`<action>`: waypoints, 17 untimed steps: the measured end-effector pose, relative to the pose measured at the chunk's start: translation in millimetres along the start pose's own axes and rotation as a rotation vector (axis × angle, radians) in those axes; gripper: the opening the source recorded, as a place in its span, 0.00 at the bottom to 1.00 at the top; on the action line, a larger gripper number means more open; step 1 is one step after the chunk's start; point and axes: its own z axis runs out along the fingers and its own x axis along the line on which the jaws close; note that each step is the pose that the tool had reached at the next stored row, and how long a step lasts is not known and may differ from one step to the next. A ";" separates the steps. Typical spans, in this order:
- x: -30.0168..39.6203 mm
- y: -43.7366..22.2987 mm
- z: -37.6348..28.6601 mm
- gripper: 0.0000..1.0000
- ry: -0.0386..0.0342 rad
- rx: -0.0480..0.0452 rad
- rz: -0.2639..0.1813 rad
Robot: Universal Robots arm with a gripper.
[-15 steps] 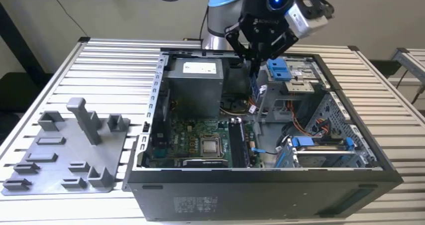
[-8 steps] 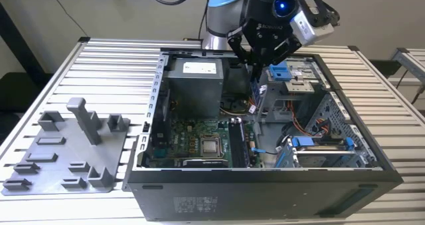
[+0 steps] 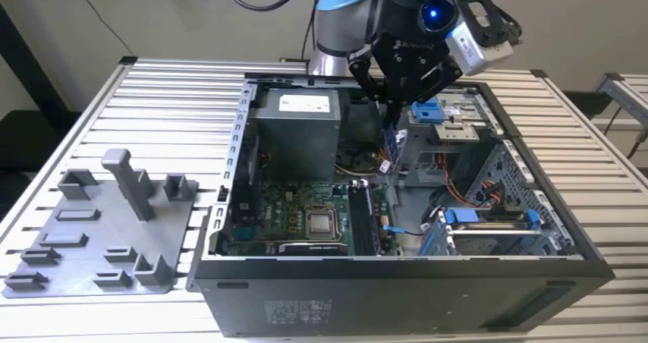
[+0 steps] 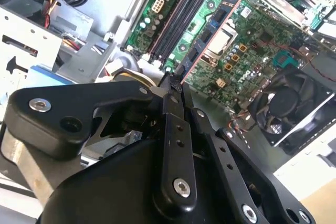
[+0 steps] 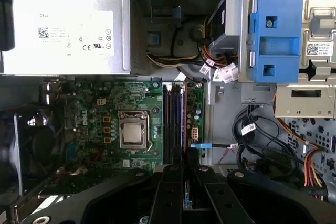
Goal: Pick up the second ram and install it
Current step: 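Insert the second ram into the second slot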
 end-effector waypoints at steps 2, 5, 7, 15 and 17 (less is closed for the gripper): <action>0.0 0.0 0.1 0.14 0.0000 -0.0001 0.000; 0.0 0.0 1.2 0.14 -0.0001 0.0002 0.000; -0.1 0.0 2.5 0.14 -0.0001 0.0013 0.000; -0.1 0.0 8.2 0.14 -0.0001 0.0040 0.000; -0.1 0.0 9.4 0.14 -0.0002 0.0049 0.000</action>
